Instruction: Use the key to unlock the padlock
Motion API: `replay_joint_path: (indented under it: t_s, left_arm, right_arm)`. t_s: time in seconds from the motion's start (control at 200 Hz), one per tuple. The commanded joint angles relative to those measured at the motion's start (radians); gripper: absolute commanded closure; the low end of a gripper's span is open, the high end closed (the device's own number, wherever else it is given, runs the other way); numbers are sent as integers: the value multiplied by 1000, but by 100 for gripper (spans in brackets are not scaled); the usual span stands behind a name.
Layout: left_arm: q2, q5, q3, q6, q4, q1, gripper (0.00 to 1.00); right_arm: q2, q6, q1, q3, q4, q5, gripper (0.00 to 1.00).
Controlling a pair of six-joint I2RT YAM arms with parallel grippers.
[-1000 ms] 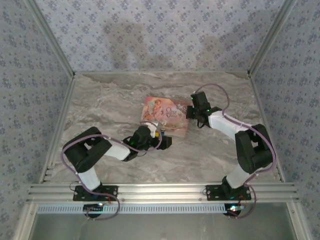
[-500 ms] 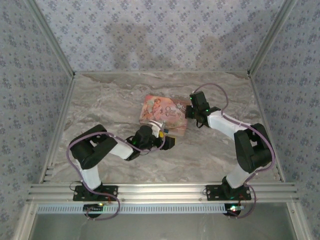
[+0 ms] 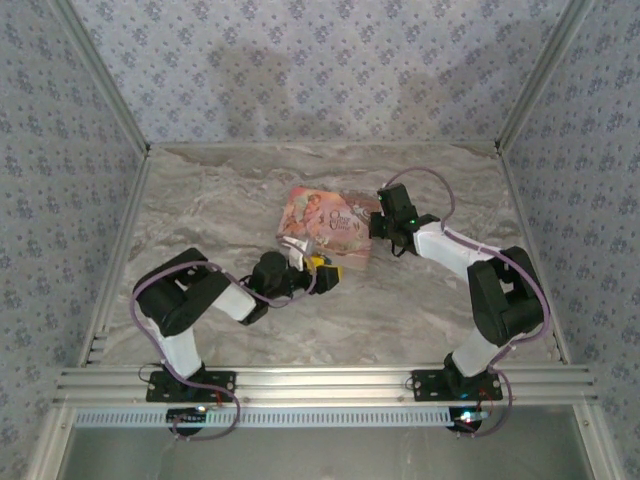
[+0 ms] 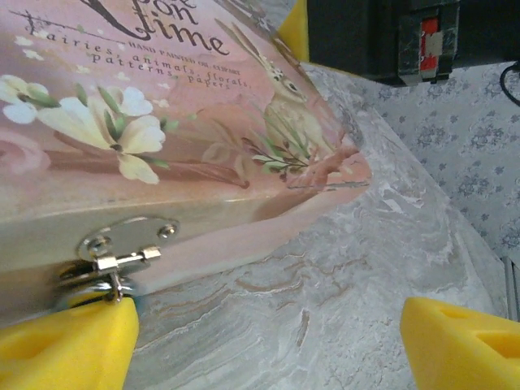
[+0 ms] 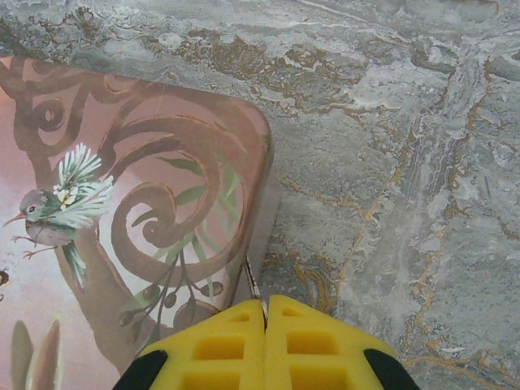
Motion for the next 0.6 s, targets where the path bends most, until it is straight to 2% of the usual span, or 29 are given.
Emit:
replay_joint_path:
  t_s: [0.0, 0.405, 0.6]
  left_arm:
    - [-74, -50, -35, 25, 13, 7, 11]
    - [-89, -107, -31, 51, -59, 17, 9]
    - [-32, -94, 13, 46, -91, 17, 9]
  right_arm:
    - [9, -18, 8, 16, -27, -2, 100]
    - [12, -15, 9, 17, -20, -6, 100]
    - [12, -13, 11, 12, -13, -6, 100]
